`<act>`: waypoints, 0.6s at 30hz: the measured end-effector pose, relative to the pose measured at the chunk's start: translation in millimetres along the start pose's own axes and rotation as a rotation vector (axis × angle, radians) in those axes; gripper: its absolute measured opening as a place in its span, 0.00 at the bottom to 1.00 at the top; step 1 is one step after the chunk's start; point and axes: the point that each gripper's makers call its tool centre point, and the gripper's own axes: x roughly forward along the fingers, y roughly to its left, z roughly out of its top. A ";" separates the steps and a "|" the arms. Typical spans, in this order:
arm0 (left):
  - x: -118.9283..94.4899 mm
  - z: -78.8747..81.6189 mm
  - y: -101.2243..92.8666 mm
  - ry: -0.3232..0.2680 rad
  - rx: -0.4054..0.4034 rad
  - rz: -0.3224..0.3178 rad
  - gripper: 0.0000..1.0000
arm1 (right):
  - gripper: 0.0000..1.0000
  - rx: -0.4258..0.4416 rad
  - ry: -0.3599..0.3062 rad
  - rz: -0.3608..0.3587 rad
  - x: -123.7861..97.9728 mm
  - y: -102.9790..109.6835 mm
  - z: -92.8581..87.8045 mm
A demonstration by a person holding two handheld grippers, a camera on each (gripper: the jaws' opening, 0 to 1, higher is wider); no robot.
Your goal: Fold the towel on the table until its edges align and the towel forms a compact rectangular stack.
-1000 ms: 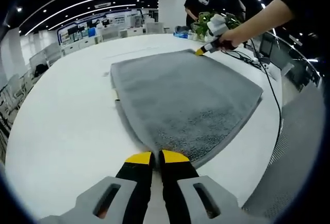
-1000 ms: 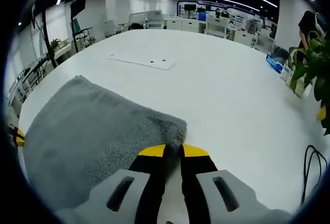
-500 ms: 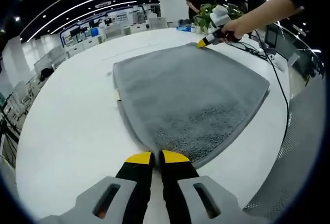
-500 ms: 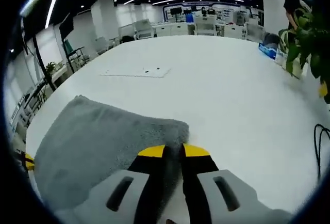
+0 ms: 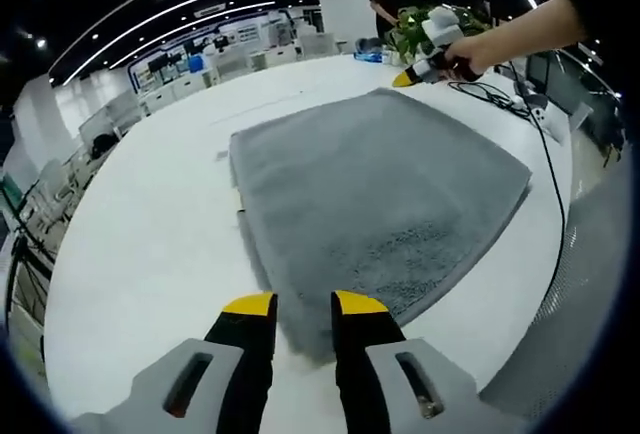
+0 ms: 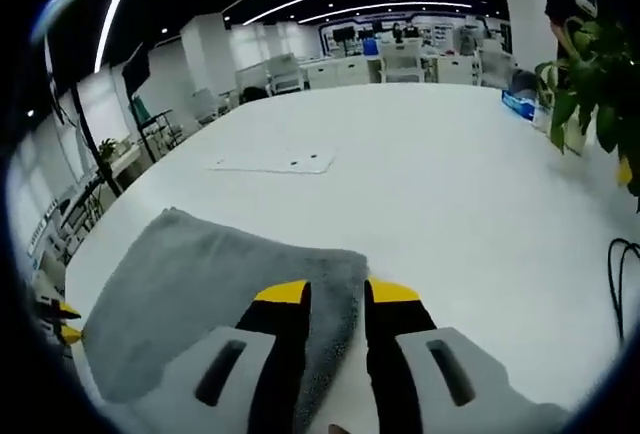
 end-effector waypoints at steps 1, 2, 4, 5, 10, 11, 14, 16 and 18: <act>0.7 3.4 -5.1 -0.009 0.002 -0.012 0.23 | 0.21 0.035 -0.014 0.008 -4.5 0.3 2.4; 1.8 7.7 -11.4 -0.017 0.006 -0.025 0.23 | 0.22 0.075 -0.028 0.007 -5.2 -2.4 2.4; 4.8 14.5 -22.5 -0.030 0.014 -0.053 0.25 | 0.23 0.093 -0.058 0.017 -10.7 -2.9 10.2; 6.0 16.9 -26.0 -0.035 0.015 -0.061 0.27 | 0.23 0.086 -0.061 0.018 -14.9 -3.3 13.7; 11.4 36.1 -54.9 -0.078 0.039 -0.151 0.39 | 0.25 0.052 -0.079 0.028 -28.8 4.8 24.1; 11.8 39.1 -59.9 -0.083 0.044 -0.164 0.40 | 0.25 0.032 -0.086 0.024 -31.7 5.6 26.0; 16.4 50.0 -82.5 -0.102 0.069 -0.211 0.41 | 0.28 -0.002 -0.080 0.024 -36.2 4.8 30.1; 20.3 54.1 -98.1 -0.101 0.095 -0.242 0.42 | 0.29 -0.014 -0.075 0.032 -40.4 5.3 29.1; 23.0 59.9 -110.9 -0.111 0.106 -0.263 0.43 | 0.29 -0.014 -0.076 0.041 -44.4 9.7 27.6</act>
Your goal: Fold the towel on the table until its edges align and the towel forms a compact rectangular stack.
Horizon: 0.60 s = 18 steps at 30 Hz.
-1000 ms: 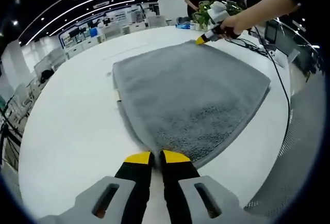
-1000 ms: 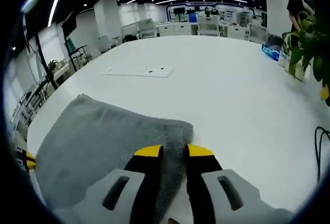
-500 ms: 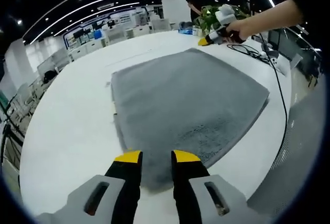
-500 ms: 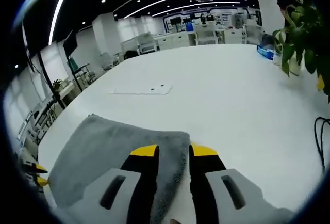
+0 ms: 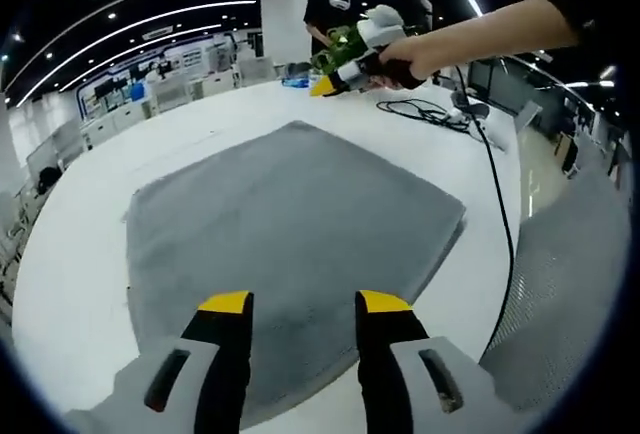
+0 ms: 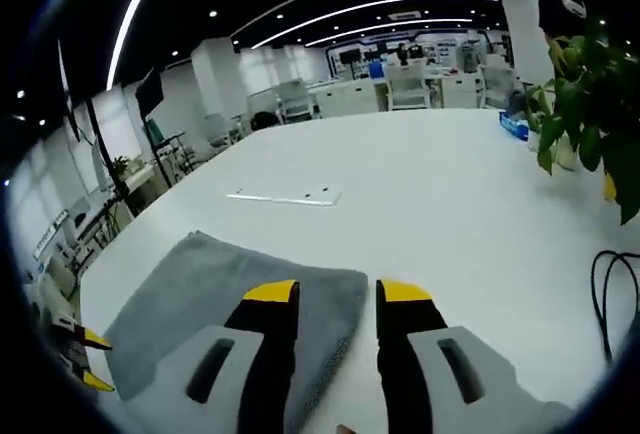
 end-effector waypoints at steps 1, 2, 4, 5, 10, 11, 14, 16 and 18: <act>2.2 3.2 -4.5 -0.004 0.002 -0.008 0.43 | 0.29 0.002 -0.002 0.003 -0.9 0.9 0.4; 4.2 6.3 -9.1 -0.009 0.011 -0.021 0.43 | 0.30 0.012 -0.011 0.009 -2.7 1.5 2.5; 8.0 11.4 -17.9 -0.011 0.029 -0.045 0.44 | 0.30 0.019 -0.033 0.010 -7.3 3.0 8.3; 10.5 14.2 -23.1 -0.010 0.040 -0.057 0.44 | 0.30 0.017 -0.037 0.013 -8.2 3.8 10.1; 20.6 26.6 -44.1 0.002 0.098 -0.114 0.42 | 0.29 0.000 -0.044 0.034 -9.5 6.9 14.1; 22.7 28.9 -47.8 0.001 0.107 -0.124 0.42 | 0.29 -0.004 -0.042 0.038 -9.4 7.5 13.6; 29.3 41.3 -64.2 -0.019 0.139 -0.163 0.41 | 0.28 0.013 -0.038 0.053 -8.7 6.8 8.1; 33.9 46.8 -73.7 -0.024 0.157 -0.184 0.40 | 0.27 0.008 -0.026 0.058 -8.8 6.9 2.2; 38.0 50.6 -83.7 -0.027 0.171 -0.211 0.39 | 0.27 0.007 -0.016 0.060 -6.8 1.1 -1.8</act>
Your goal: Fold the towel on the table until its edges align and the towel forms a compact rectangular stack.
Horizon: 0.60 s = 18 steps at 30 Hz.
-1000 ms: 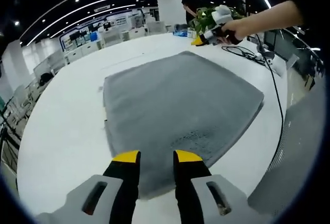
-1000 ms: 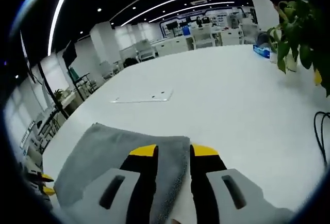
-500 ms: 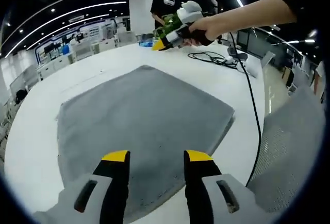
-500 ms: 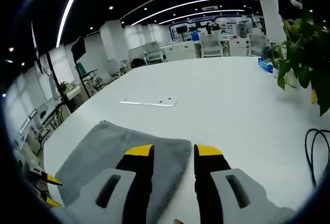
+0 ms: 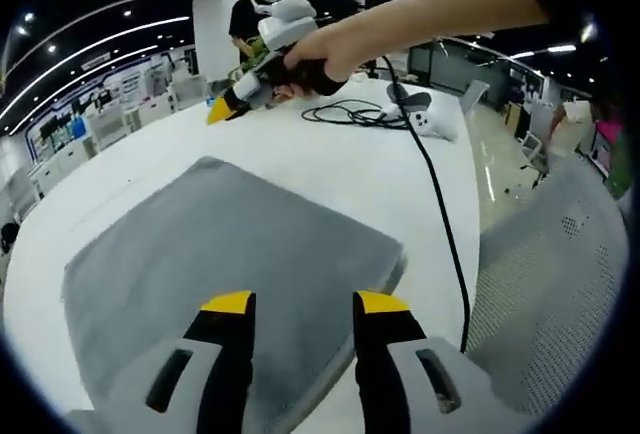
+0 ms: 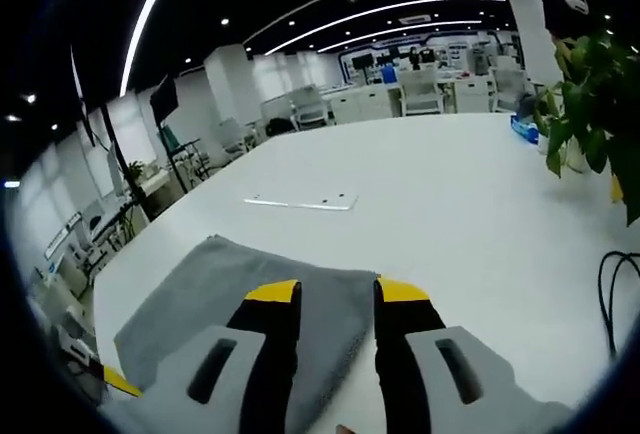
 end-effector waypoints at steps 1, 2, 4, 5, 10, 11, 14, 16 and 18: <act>2.5 2.3 -5.0 -0.004 0.005 -0.022 0.37 | 0.27 0.001 0.002 0.000 0.1 -1.6 -1.0; 5.6 5.9 -10.8 -0.014 0.004 -0.045 0.34 | 0.27 0.000 0.004 0.000 0.4 -3.5 -2.0; 11.3 10.6 -23.4 -0.019 0.004 -0.096 0.28 | 0.27 -0.007 0.010 0.001 -0.2 -4.6 -4.5; 13.4 12.0 -27.6 -0.018 0.018 -0.112 0.27 | 0.26 -0.010 0.014 0.001 -0.7 -5.6 -6.6; 21.1 20.0 -41.5 -0.020 0.026 -0.162 0.25 | 0.25 -0.015 0.032 0.007 -5.2 -3.9 -18.6; 23.7 22.2 -43.9 -0.024 0.021 -0.173 0.24 | 0.25 -0.014 0.036 0.007 -5.3 -4.6 -20.4; 31.3 22.5 -50.3 -0.007 0.022 -0.195 0.23 | 0.24 -0.006 0.043 0.001 -0.7 -15.5 -24.5; 36.1 21.5 -55.4 0.014 0.037 -0.206 0.22 | 0.23 -0.018 0.070 -0.002 1.6 -17.2 -29.8; 38.3 22.6 -59.5 0.016 0.041 -0.219 0.21 | 0.23 -0.024 0.075 -0.001 4.2 -18.7 -30.9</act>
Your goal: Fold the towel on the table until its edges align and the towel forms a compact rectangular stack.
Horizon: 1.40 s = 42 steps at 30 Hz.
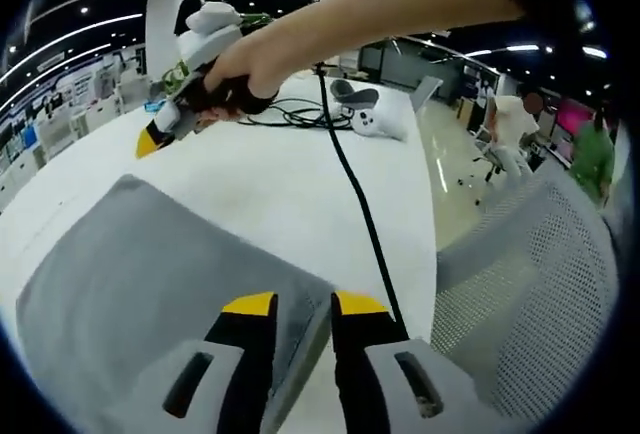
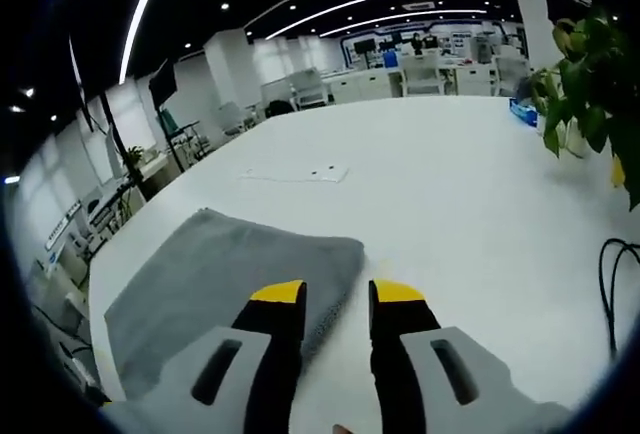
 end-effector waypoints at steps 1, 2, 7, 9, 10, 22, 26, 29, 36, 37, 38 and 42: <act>1.3 0.3 -1.3 -0.001 0.002 -0.005 0.20 | 0.23 -0.002 0.000 0.001 2.0 -1.1 -0.1; 2.7 0.9 -2.9 -0.001 0.004 -0.011 0.20 | 0.23 -0.001 -0.002 0.000 1.0 3.9 0.0; 12.3 1.2 -13.9 0.011 0.007 -0.063 0.17 | 0.21 0.023 -0.011 -0.003 8.6 2.6 1.8; 16.2 0.2 -14.3 0.017 0.009 -0.068 0.16 | 0.21 0.027 -0.007 0.000 13.4 1.7 1.1; 17.7 -0.2 -14.1 0.021 0.006 -0.070 0.16 | 0.21 0.024 -0.004 -0.001 14.2 3.4 0.7; 29.8 -13.6 -12.5 0.080 0.060 -0.065 0.15 | 0.19 0.023 0.034 -0.034 42.8 -9.9 -6.6; 31.4 -15.6 -14.6 0.096 0.087 -0.057 0.15 | 0.19 0.006 0.036 -0.045 48.9 -6.1 -4.0; 33.1 -17.1 -15.1 0.106 0.117 -0.042 0.15 | 0.18 0.003 0.031 -0.052 53.2 -6.0 -1.5; 34.0 -18.5 -14.2 0.121 0.197 -0.021 0.13 | 0.16 -0.020 0.044 -0.060 63.3 -6.1 -0.2; 34.2 -18.4 -13.8 0.120 0.197 -0.017 0.13 | 0.16 -0.019 0.041 -0.061 64.8 -7.8 0.3; 34.3 -18.1 -13.6 0.118 0.210 -0.012 0.13 | 0.16 -0.018 0.039 -0.062 65.9 -8.9 0.7; 34.0 -17.6 -13.5 0.118 0.225 -0.007 0.13 | 0.13 -0.013 0.034 -0.056 73.7 -11.5 -1.1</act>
